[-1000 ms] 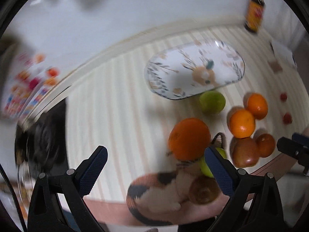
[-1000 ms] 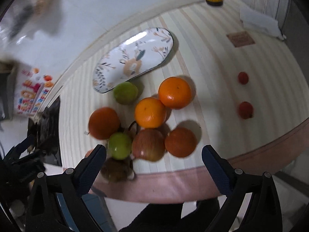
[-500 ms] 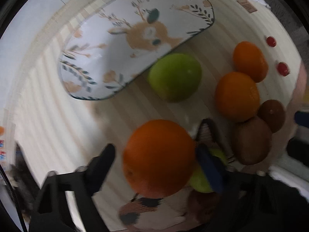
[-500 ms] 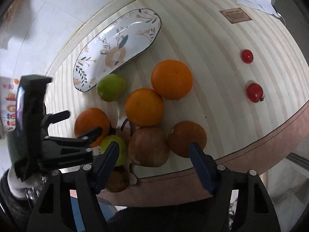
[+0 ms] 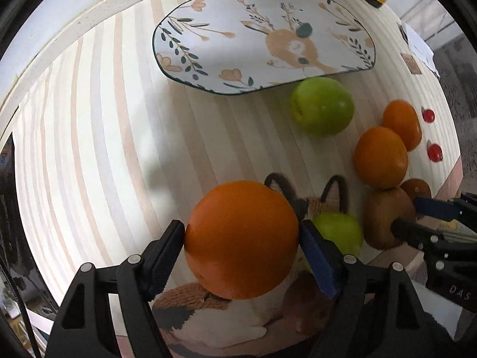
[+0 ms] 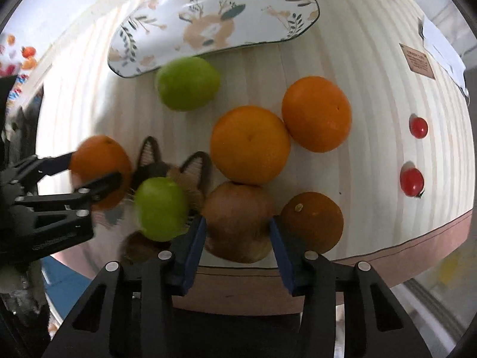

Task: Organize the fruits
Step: 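Lift the orange with the left tool while the right tool lifts the red apple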

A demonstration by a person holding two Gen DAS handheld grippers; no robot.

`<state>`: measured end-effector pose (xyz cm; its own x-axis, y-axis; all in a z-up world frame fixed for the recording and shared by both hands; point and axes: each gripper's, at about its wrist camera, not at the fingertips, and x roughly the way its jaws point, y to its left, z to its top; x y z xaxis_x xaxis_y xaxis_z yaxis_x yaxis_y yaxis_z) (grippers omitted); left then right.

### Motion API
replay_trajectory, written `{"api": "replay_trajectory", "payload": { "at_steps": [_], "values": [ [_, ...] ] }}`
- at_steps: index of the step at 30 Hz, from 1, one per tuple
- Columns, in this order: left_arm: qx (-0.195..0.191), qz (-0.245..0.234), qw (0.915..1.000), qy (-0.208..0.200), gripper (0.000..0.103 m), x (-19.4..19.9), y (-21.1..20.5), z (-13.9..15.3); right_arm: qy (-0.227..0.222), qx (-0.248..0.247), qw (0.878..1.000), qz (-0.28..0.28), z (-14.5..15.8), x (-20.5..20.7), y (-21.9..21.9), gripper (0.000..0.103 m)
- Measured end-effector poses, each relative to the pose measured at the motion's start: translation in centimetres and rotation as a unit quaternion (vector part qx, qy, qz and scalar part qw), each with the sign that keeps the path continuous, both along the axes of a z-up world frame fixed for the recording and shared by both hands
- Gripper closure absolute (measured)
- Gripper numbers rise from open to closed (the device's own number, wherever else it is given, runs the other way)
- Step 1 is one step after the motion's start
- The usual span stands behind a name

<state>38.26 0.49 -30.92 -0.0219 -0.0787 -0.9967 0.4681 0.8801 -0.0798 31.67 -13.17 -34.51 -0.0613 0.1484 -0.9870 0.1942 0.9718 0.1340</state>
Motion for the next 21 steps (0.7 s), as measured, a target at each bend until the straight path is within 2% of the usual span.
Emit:
{"api": "replay_trajectory", "payload": {
  "at_steps": [2, 4, 6, 10, 17, 20, 21],
  "values": [
    [-0.002, -0.001, 1.0000, 0.009, 0.022, 0.0, -0.1, -0.5, 0.010, 0.003, 1.000, 0.007, -0.3, 0.4, -0.1, 0.052],
    [-0.002, -0.008, 0.9997, 0.024, 0.021, -0.3, -0.5, -1.6, 0.024, 0.006, 1.000, 0.018, -0.9, 0.8, 0.1, 0.045],
    [-0.002, -0.013, 0.9995, 0.028, 0.021, -0.4, -0.7, -1.8, 0.026, 0.008, 0.999, 0.019, -1.2, 1.1, 0.1, 0.042],
    [-0.014, 0.016, 0.9989, 0.043, 0.023, -0.3, 0.1, -1.6, 0.032, 0.001, 0.999, 0.033, -1.3, 1.8, 0.7, 0.040],
    [0.001, 0.074, 0.9971, 0.014, 0.024, -0.7, 3.4, -1.0, 0.013, 0.012, 0.999, 0.037, -0.9, 1.5, 1.9, 0.042],
    [-0.001, 0.101, 0.9949, 0.007, 0.025, -0.8, 4.9, -0.5, 0.000, 0.026, 0.999, 0.039, 0.7, 1.2, 1.2, 0.043],
    [-0.002, 0.107, 0.9943, 0.003, 0.025, -1.0, 6.0, 0.7, -0.007, 0.031, 0.999, 0.040, 1.3, 1.1, 1.1, 0.045]
  ]
}}
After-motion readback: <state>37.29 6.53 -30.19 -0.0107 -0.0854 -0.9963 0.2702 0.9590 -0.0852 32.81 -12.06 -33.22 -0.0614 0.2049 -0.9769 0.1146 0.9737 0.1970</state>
